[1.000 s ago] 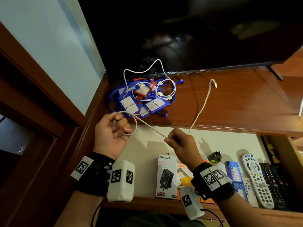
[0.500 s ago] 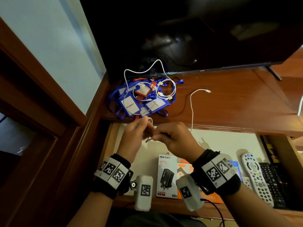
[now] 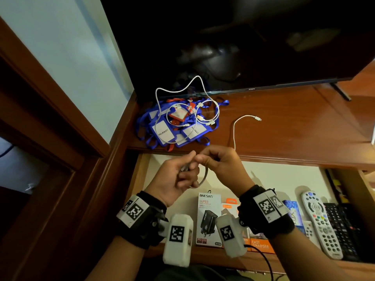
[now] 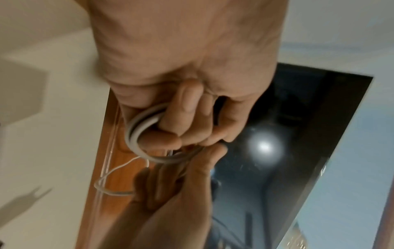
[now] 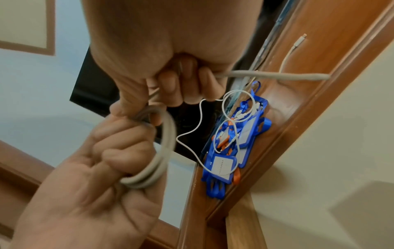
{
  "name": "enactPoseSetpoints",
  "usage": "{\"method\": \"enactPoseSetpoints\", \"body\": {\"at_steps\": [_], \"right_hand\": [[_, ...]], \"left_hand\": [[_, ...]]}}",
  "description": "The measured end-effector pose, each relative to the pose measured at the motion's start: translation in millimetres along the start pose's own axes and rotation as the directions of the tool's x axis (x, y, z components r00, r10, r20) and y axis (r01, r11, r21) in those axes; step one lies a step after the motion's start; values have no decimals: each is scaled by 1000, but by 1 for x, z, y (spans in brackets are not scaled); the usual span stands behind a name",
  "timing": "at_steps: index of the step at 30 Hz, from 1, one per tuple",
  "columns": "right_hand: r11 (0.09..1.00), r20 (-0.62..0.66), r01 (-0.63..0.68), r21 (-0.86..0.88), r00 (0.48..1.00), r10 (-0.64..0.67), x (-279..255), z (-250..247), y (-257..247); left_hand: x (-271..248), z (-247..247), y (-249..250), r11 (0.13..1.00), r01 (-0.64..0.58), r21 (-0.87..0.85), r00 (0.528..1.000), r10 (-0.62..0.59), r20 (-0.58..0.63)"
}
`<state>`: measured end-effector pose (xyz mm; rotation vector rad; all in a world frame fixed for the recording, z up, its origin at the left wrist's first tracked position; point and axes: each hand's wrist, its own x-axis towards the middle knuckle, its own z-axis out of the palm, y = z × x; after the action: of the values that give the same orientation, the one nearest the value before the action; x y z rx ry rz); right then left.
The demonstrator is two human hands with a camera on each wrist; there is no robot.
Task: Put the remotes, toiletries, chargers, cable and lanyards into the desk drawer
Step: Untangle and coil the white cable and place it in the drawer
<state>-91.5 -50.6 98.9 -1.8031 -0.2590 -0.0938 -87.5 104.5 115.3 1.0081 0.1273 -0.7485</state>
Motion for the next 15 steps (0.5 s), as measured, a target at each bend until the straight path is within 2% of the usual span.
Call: {"method": "enactPoseSetpoints", "body": {"at_steps": [4, 7, 11, 15], "right_hand": [[981, 8, -134, 144, 991, 134, -10, -10, 10], [964, -27, -147, 221, 987, 157, -19, -22, 21], [958, -145, -137, 253, 973, 178, -21, -30, 29], [992, -215, -125, -9, 969, 120, -12, -21, 31]], "left_hand": [[-3, -16, 14, 979, -10, -204, 991, 37, 129], [-8, -29, 26, 953, -82, -292, 981, 128, 144], [-10, -28, 34, 900, -246, -360, 962, 272, 24], [-3, -15, 33, 859, -420, -294, 908, 396, -137]]}}
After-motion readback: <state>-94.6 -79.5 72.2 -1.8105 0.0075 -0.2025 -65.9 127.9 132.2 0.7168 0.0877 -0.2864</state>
